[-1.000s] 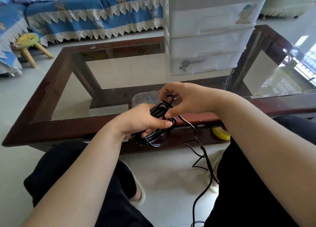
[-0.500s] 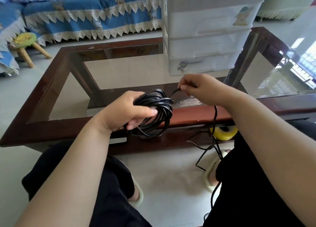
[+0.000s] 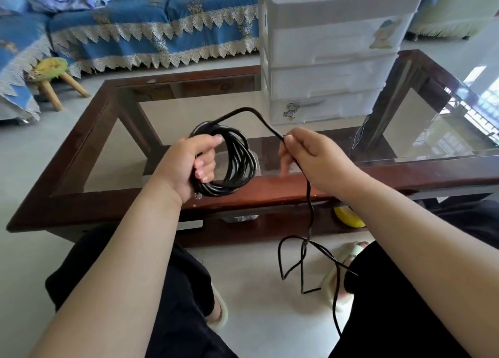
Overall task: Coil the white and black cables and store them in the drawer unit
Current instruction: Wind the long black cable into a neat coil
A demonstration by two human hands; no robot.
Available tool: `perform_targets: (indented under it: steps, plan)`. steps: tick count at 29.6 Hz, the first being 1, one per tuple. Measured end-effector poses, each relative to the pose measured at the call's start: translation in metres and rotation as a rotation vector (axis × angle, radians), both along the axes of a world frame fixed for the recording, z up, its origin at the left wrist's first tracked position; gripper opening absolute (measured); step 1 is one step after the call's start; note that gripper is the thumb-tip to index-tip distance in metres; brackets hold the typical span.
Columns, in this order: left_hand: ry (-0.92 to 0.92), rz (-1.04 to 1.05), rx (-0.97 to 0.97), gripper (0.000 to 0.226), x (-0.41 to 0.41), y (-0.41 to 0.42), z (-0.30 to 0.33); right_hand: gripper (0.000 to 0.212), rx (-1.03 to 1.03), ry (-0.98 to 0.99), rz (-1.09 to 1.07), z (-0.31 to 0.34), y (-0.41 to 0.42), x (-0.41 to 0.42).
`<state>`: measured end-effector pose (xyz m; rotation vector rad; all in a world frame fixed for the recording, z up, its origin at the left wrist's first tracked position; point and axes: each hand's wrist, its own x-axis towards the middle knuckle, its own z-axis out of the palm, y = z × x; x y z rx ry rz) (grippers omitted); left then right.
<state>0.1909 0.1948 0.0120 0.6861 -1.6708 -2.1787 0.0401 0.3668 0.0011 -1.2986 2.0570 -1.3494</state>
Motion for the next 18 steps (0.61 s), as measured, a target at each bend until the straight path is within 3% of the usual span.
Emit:
perform_targets:
  steps: [1,4,8,11,13,18]
  plan:
    - [-0.033,0.003,-0.059,0.055,-0.001,0.003,-0.002,0.03,-0.027,-0.005,-0.082,0.001,-0.001,0.001]
    - [-0.059,-0.036,-0.122,0.056,-0.006,0.013,-0.006,0.035,-0.092,-0.369,-0.238,-0.005,-0.01,0.004]
    - [0.016,-0.098,0.019,0.053,-0.011,0.019,-0.007,0.04,-0.074,-0.715,-0.343,-0.028,-0.025,0.01]
    - [0.102,-0.076,0.213,0.043,-0.015,0.024,-0.008,0.038,-0.067,-0.749,-0.381,-0.039,-0.029,0.016]
    - [0.145,0.003,0.313,0.04,-0.018,0.026,-0.01,0.036,-0.048,-0.663,-0.366,-0.046,-0.03,0.023]
    - [0.309,0.302,0.497,0.052,-0.019,0.014,-0.009,0.035,0.101,-0.64,-0.252,-0.07,-0.027,0.057]
